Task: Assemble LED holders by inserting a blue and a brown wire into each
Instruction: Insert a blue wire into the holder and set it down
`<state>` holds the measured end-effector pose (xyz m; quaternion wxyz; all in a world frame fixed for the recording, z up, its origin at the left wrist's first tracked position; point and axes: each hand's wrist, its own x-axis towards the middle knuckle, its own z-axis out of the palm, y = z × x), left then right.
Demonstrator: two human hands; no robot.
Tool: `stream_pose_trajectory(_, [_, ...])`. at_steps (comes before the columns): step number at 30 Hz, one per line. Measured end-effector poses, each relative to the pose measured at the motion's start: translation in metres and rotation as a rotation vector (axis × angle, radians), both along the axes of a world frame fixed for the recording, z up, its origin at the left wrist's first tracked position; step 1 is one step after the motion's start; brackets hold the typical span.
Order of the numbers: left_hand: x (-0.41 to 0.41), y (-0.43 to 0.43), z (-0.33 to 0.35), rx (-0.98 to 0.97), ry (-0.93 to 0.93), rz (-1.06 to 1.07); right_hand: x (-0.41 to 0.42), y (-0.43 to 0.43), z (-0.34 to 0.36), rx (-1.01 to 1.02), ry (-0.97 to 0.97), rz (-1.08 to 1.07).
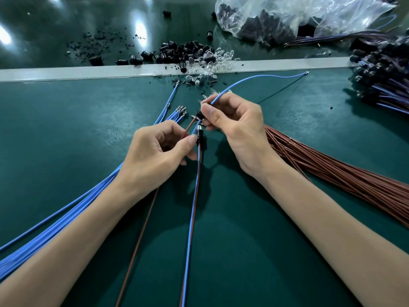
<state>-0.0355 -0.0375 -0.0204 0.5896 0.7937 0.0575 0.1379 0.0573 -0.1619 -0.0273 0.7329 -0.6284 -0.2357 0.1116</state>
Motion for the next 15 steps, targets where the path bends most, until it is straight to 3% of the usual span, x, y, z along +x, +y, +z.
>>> stream_pose_trajectory(15, [0.0004, -0.002, 0.0025, -0.02, -0.044, -0.013, -0.0033, 0.0001, 0.0026, -0.003, 0.007, 0.115])
